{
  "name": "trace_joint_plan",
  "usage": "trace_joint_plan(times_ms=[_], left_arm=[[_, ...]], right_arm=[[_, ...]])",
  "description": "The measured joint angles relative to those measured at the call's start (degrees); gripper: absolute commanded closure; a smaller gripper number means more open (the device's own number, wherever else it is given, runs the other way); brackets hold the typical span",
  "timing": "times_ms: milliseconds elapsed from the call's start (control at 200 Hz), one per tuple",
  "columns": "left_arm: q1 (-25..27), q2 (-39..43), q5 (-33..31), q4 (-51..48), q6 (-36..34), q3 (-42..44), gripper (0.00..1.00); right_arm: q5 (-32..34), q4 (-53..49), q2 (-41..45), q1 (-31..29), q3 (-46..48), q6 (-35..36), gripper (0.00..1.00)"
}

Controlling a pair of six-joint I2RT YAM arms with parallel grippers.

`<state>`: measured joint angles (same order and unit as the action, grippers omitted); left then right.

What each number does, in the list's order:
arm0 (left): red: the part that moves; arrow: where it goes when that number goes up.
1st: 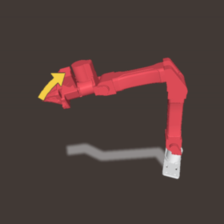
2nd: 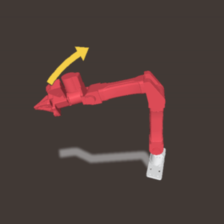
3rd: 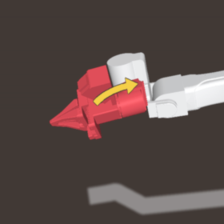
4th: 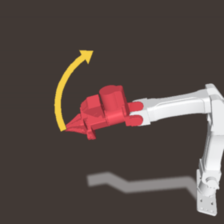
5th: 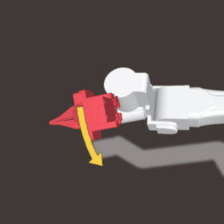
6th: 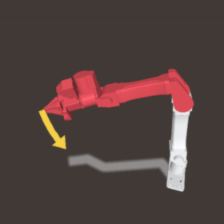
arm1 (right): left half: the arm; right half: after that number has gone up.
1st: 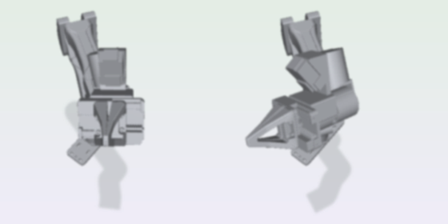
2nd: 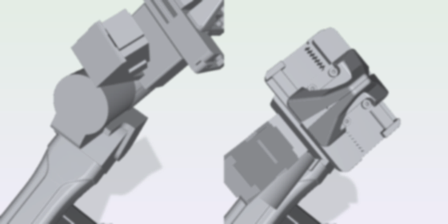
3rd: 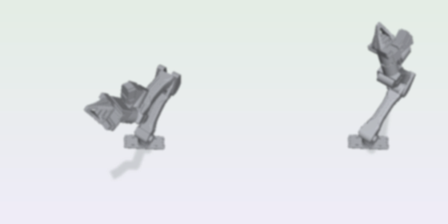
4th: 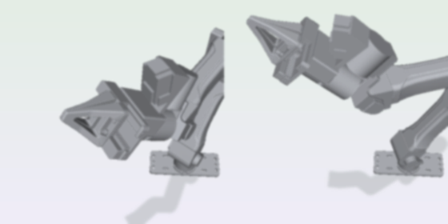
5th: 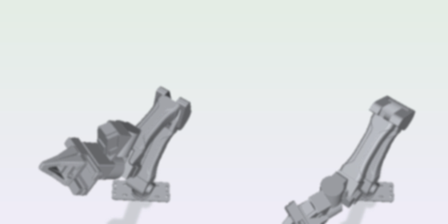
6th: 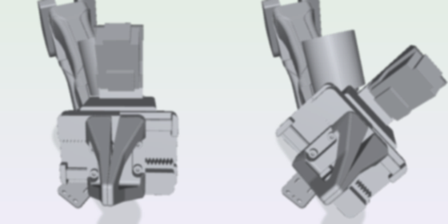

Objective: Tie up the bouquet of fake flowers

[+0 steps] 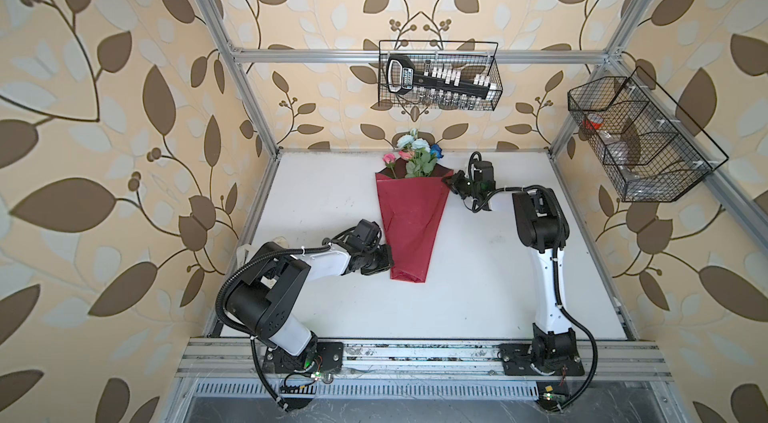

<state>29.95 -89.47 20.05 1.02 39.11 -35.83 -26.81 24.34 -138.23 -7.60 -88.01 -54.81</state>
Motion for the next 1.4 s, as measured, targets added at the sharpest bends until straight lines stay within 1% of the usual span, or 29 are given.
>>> trace_joint_plan(times_ms=[125,295,370,565,585,650,690,710,765,795,805,840,860,945,1005,1080,1150,1210,1275,1400], left_arm=[[0.0,0.0,0.8,1.1,0.0,0.4,1.00],[0.9,0.0,2.6,4.6,0.6,2.1,1.00],[3.5,-0.1,2.4,5.6,1.5,2.2,1.00],[12.1,-2.0,1.4,8.3,4.6,0.8,1.00],[12.6,-2.4,1.4,8.8,5.1,0.5,0.95],[14.0,-3.6,1.5,11.1,6.5,-0.1,0.89],[14.6,-4.0,2.2,11.2,7.2,-0.2,0.83],[14.9,-4.0,2.5,11.0,7.3,0.0,0.78],[15.5,-3.9,4.3,11.7,9.0,0.2,0.59],[15.8,-3.8,4.8,12.2,9.4,0.0,0.51],[15.8,-3.7,4.9,12.2,9.3,-0.1,0.49],[15.9,-3.3,5.2,12.4,9.5,-0.2,0.42],[16.0,-3.0,5.5,12.4,10.0,-0.2,0.39],[16.2,-1.2,4.7,9.9,9.0,-0.5,0.35],[16.1,0.1,3.8,7.2,8.7,-0.6,0.32],[16.1,2.3,1.9,2.9,7.5,-1.0,0.27],[16.1,5.3,-0.3,-0.8,6.2,-1.3,0.20],[16.1,8.2,-2.5,-3.8,5.5,-1.7,0.14],[16.1,11.2,-4.7,-6.6,4.6,-2.1,0.02],[15.3,15.9,-8.4,-11.5,3.3,-3.0,0.01]], right_arm=[[0.1,-1.2,0.1,0.2,-0.1,0.3,1.00],[0.2,-4.3,1.8,1.4,1.5,2.9,1.00],[-0.7,-5.6,3.3,2.6,3.1,4.6,1.00],[-3.5,-11.1,7.6,6.7,7.5,9.9,1.00],[-3.8,-11.6,8.0,7.3,7.8,10.5,1.00],[-4.6,-12.9,9.0,9.5,8.9,12.3,1.00],[-4.0,-13.1,9.5,11.0,9.3,13.3,1.00],[-3.8,-13.1,9.7,12.0,9.4,13.9,1.00],[-3.2,-13.4,10.1,14.8,9.7,15.4,1.00],[-3.0,-13.7,10.4,16.3,9.8,16.3,1.00],[-2.9,-13.9,10.4,16.6,9.9,16.5,0.97],[-2.6,-14.4,10.8,18.2,9.9,17.5,0.80],[-2.5,-14.7,10.9,19.0,9.9,18.1,0.75],[-2.6,-15.1,12.0,20.6,9.9,20.0,0.57],[-2.6,-15.8,12.8,20.4,9.9,21.7,0.50],[-2.1,-17.4,13.6,19.7,9.9,22.8,0.40],[-0.7,-18.8,14.8,19.2,10.4,23.7,0.36],[0.9,-20.3,16.5,18.9,11.6,24.4,0.36],[3.0,-22.2,19.3,18.9,13.3,24.5,0.35],[7.6,-25.3,26.3,18.9,17.9,24.4,0.35]])
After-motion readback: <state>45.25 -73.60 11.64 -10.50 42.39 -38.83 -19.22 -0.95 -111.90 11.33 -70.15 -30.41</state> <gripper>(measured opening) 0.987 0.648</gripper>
